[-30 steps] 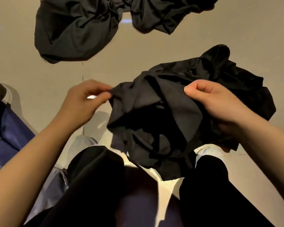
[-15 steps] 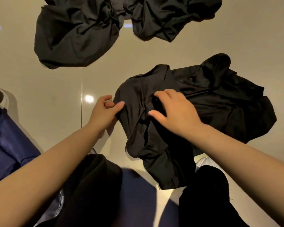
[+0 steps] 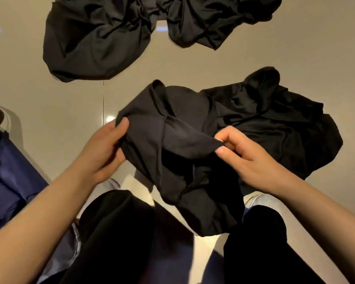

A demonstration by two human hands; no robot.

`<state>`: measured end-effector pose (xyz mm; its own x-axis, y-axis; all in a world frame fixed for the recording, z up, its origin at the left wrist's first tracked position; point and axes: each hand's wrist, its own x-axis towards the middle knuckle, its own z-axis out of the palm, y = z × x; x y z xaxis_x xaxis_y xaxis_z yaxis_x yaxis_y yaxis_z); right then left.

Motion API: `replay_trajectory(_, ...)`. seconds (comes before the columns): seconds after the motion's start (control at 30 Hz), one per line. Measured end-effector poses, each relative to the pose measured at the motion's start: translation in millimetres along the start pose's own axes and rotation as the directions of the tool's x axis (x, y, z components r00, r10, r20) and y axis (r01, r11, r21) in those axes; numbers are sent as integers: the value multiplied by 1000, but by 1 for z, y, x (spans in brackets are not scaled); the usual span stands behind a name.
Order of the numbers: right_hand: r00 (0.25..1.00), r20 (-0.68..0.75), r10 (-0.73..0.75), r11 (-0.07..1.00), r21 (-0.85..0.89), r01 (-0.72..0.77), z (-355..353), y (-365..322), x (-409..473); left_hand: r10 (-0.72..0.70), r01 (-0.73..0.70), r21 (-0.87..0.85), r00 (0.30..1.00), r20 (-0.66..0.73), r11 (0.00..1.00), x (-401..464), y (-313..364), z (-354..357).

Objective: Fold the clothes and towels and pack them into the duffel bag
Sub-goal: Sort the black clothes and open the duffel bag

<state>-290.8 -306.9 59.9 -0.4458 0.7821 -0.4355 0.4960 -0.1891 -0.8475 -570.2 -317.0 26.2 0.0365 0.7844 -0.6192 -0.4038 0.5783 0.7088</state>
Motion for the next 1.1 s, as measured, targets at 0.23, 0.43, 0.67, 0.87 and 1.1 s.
replay_trajectory(0.23,988,-120,96,935,351,-49,-9,-25,-9,163,-112,535,985,-50,838,-7,49,-26)
replay_trajectory(0.43,876,-442,194,809,-433,-397,-29,39,34,330,66,905,918,-220,421,38,9,-16)
replay_trajectory(0.67,959,-219,-183,732,-681,-16,10,12,56,227,-150,898,972,58,414,31,-23,24)
replay_trajectory(0.87,994,-111,-3,787,-613,-66,20,26,77,362,-211,941,926,105,265,12,-53,20)
replay_trajectory(1.1,1000,-19,-7,732,-682,-8,24,28,71,449,-329,917,871,201,227,-16,-62,-2)
